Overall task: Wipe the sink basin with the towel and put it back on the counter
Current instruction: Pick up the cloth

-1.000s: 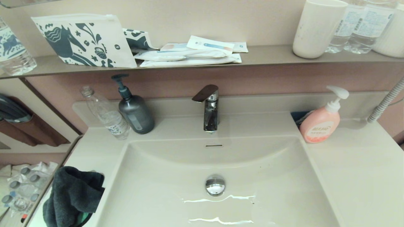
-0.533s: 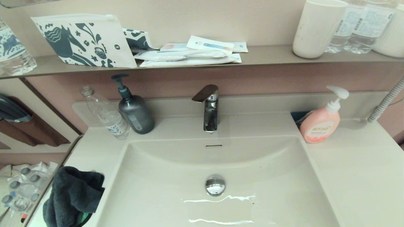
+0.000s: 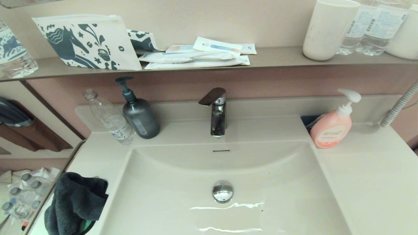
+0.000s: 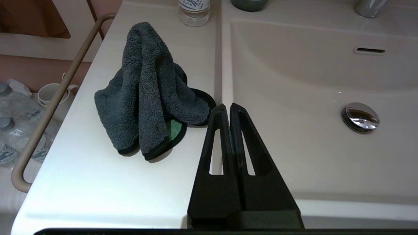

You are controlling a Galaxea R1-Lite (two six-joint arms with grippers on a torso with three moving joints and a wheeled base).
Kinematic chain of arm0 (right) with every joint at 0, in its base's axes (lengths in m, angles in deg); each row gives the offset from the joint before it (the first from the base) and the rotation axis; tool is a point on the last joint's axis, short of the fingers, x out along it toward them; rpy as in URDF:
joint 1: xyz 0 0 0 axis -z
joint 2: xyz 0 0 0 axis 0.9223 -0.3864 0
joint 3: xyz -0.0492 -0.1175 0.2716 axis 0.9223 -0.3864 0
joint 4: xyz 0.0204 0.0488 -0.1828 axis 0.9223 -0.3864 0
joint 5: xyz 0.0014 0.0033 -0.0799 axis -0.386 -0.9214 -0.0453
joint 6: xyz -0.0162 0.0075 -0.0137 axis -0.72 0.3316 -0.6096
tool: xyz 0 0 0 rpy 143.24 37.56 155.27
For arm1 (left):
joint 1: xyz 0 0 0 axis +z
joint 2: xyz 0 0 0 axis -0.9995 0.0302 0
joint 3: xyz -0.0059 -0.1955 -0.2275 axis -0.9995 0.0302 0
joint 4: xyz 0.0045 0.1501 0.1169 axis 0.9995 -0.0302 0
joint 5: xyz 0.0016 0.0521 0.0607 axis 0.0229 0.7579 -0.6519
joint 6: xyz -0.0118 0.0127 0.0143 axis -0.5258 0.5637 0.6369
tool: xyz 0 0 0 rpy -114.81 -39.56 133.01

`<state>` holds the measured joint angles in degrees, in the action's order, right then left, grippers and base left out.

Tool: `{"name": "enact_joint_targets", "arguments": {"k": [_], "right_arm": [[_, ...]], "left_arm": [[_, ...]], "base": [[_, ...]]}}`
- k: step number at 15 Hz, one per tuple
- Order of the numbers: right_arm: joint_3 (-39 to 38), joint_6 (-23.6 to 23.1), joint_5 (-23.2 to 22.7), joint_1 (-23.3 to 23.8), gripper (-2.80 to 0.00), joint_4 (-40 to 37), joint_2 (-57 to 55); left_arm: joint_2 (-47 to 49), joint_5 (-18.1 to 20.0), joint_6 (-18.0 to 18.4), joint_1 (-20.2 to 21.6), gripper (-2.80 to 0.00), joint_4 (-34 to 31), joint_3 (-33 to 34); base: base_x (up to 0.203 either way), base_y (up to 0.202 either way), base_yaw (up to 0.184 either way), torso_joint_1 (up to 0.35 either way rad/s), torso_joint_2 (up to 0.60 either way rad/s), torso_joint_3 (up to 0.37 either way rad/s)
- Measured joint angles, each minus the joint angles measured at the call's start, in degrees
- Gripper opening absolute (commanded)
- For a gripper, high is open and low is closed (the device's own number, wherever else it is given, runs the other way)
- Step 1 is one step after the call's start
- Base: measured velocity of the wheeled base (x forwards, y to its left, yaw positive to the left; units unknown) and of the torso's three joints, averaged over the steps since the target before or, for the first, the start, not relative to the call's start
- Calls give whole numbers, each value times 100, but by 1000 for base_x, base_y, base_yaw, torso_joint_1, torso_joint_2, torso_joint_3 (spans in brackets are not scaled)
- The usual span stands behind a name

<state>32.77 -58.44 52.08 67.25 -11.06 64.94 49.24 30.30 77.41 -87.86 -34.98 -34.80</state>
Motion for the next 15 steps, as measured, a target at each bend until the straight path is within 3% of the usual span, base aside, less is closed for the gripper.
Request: {"name": "enact_joint_targets", "arguments": {"k": [15], "right_arm": [[-13, 193, 38, 0, -280, 88, 0]], "left_arm": [[0, -1, 0, 0, -280, 0, 0]], "base": [[0, 0, 0, 0, 0, 0]]}}
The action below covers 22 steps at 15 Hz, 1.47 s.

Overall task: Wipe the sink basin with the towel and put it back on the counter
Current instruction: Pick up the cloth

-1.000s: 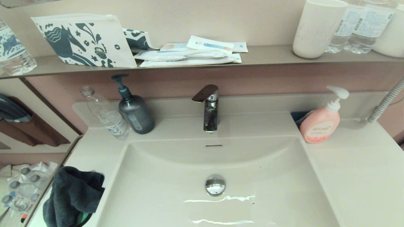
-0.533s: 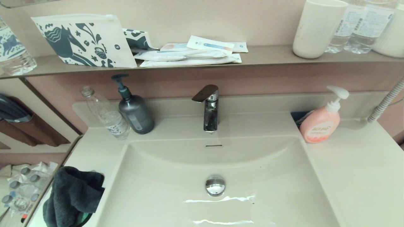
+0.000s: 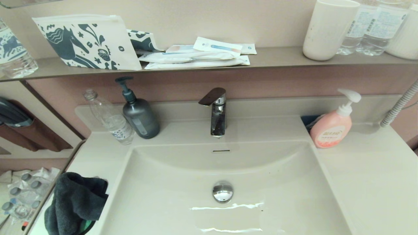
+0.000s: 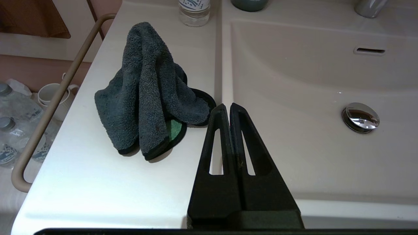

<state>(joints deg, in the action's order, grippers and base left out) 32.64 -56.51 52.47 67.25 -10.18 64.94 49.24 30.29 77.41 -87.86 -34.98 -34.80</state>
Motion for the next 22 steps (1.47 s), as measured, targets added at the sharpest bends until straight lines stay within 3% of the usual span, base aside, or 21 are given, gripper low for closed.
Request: {"name": "enact_joint_targets", "arguments": {"k": [22], "right_arm": [[0, 0, 1, 2, -280, 2, 0]], "left_arm": [[0, 5, 52, 0, -280, 0, -10]], "base": [[0, 0, 0, 0, 0, 0]]}}
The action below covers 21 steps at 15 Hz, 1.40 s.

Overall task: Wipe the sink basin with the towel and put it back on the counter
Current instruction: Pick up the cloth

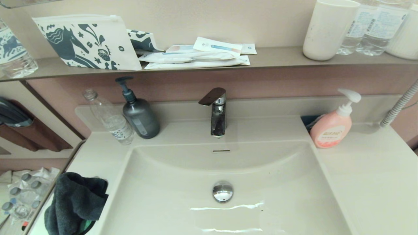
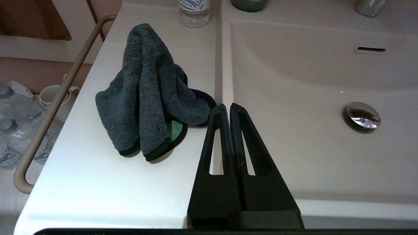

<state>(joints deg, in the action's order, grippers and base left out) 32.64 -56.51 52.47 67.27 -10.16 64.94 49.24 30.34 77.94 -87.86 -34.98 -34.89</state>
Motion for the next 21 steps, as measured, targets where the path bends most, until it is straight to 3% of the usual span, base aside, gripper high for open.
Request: {"name": "enact_joint_targets", "arguments": {"k": [6, 11, 16, 21], "right_arm": [[0, 0, 2, -2, -280, 0, 0], [0, 0, 2, -2, -280, -2, 0], [0, 0, 2, 0, -280, 0, 0], [0, 0, 2, -2, -280, -2, 0]], "left_arm": [[0, -9, -224, 0, -280, 4, 2], [293, 106, 16, -18, -280, -445, -548], [1909, 121, -30, -44, -280, -503, -1052], [4105, 99, 10, -17, -280, -386, -1868]], "base": [[0, 0, 0, 0, 0, 0], [0, 0, 0, 0, 0, 0], [0, 0, 0, 0, 0, 0], [0, 0, 0, 0, 0, 0]]}}
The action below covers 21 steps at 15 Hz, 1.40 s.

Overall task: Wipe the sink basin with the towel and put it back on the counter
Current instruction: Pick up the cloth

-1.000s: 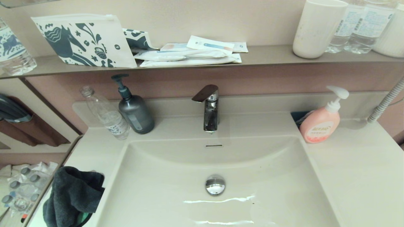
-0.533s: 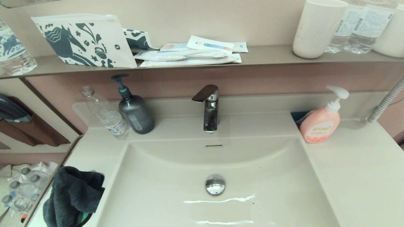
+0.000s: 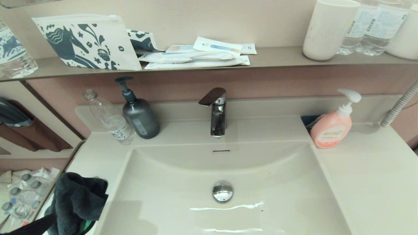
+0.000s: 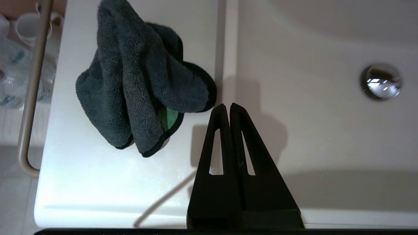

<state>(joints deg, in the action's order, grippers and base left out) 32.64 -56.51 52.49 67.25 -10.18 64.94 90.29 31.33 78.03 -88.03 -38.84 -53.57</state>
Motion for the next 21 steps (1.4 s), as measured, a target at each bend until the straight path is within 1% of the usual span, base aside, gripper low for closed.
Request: {"name": "enact_joint_targets", "arguments": {"k": [1, 3, 4, 5, 8, 10, 12, 14, 16, 17, 19, 21], "right_arm": [[0, 0, 0, 2, -280, 2, 0], [0, 0, 0, 2, -280, 0, 0], [0, 0, 0, 2, -280, 0, 0], [0, 0, 0, 2, -280, 2, 0], [0, 0, 0, 0, -280, 1, 0], [0, 0, 0, 2, -280, 0, 0], [0, 0, 0, 2, -280, 2, 0], [0, 0, 0, 2, -280, 2, 0], [0, 0, 0, 0, -280, 2, 0], [0, 0, 0, 0, -280, 2, 0], [0, 0, 0, 0, -280, 1, 0], [0, 0, 0, 0, -280, 1, 0]], "left_arm": [[398, -13, 86, 5, -280, 9, -127], [1081, -25, 419, 35, -280, 3, -269], [1343, -37, 523, 56, -280, -3, -301], [1593, -72, 641, 122, 0, -3, -326], [1979, -90, 1081, 491, 0, 3, -338], [2049, -99, 1203, 640, 0, 8, -315], [2097, -101, 1414, 861, 0, 30, -313], [2167, -99, 1761, 1179, 0, 49, -326], [2247, -40, 2213, 1525, 0, 58, -326], [2288, 9, 2340, 1629, 0, 74, -335], [2365, 116, 2411, 1717, 0, 82, -398], [2478, 345, 2463, 1747, 0, 91, -511]], "base": [[0, 0, 0, 0, 0, 0], [0, 0, 0, 0, 0, 0], [0, 0, 0, 0, 0, 0], [0, 0, 0, 0, 0, 0], [0, 0, 0, 0, 0, 0], [0, 0, 0, 0, 0, 0], [0, 0, 0, 0, 0, 0], [0, 0, 0, 0, 0, 0], [0, 0, 0, 0, 0, 0], [0, 0, 0, 0, 0, 0], [0, 0, 0, 0, 0, 0], [0, 0, 0, 0, 0, 0]]}}
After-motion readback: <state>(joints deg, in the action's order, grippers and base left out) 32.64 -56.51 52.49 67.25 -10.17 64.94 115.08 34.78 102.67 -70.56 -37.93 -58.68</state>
